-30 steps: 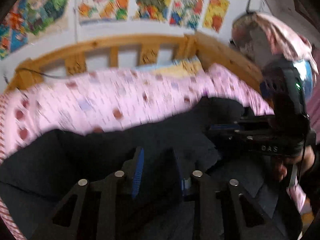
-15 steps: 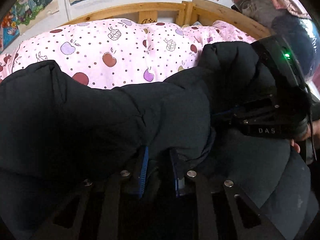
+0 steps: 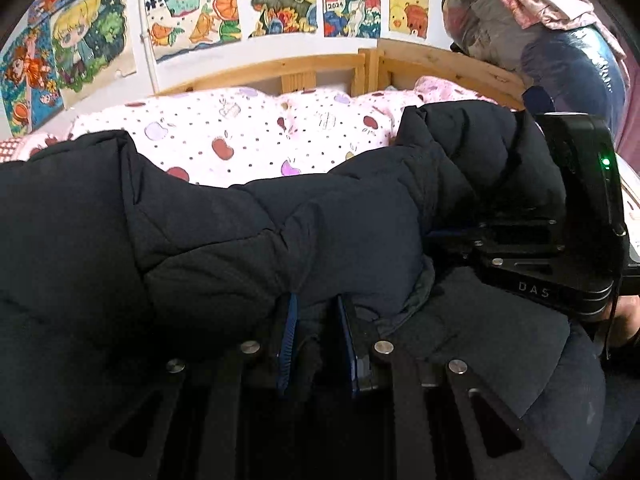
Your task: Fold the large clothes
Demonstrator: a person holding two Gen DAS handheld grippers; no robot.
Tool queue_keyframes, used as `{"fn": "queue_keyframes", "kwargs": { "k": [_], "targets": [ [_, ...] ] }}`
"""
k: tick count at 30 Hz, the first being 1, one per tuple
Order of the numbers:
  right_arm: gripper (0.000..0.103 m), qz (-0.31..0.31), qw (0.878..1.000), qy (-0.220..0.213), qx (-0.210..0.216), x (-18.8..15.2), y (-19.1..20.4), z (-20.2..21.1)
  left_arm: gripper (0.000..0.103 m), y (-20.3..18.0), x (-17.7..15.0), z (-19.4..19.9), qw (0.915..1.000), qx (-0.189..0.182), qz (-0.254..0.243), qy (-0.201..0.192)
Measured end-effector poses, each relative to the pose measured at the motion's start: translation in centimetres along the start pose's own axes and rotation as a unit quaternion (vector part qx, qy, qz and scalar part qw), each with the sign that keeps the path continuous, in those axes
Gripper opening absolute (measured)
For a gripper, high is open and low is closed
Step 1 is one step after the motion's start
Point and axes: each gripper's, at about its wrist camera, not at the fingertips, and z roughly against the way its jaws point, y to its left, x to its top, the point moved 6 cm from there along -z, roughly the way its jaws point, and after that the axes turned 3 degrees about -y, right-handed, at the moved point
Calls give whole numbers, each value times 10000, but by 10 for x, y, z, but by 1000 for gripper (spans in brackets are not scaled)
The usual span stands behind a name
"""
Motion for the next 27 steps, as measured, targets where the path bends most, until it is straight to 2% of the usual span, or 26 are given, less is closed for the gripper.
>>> {"fn": "queue_keyframes", "kwargs": {
  "k": [3, 5, 7, 9, 12, 14, 17, 19, 21, 23, 27],
  "targets": [
    [10, 107, 9998, -31, -139, 3, 8, 11, 23, 3, 5, 10, 10000, 52, 39, 37],
    [22, 153, 9996, -73, -220, 2, 10, 19, 28, 3, 10, 15, 9999, 55, 131, 61],
    [33, 156, 9991, -154, -358, 1, 11, 29, 40, 3, 12, 24, 9993, -19, 370, 63],
    [37, 60, 9988, -216, -436, -1, 5, 41, 59, 1, 12, 32, 9983, -62, 572, -11],
    [47, -80, 9984, -280, -493, 8, -14, 63, 68, 1, 10, 44, 9963, 47, 855, -76],
    [72, -132, 9976, -371, -569, 7, -18, 77, 73, 3, 7, 52, 9949, 169, 995, -68],
    [73, -156, 9971, -432, -610, 8, -18, 90, 82, 7, 3, 66, 9923, 392, 1175, -45],
    [73, -176, 9971, -436, -594, 9, -19, 101, 84, 7, -1, 77, 9899, 445, 1343, -17],
    [74, -179, 9969, -489, -597, 12, -16, 115, 91, 7, -3, 88, 9879, 439, 1489, 23],
    [78, -170, 9963, -593, -600, 16, -11, 130, 96, 4, -6, 101, 9863, 468, 1580, -45],
    [79, -117, 9951, -771, -613, 21, -2, 163, 102, -4, -8, 131, 9854, 528, 1599, -259]
  ]
}}
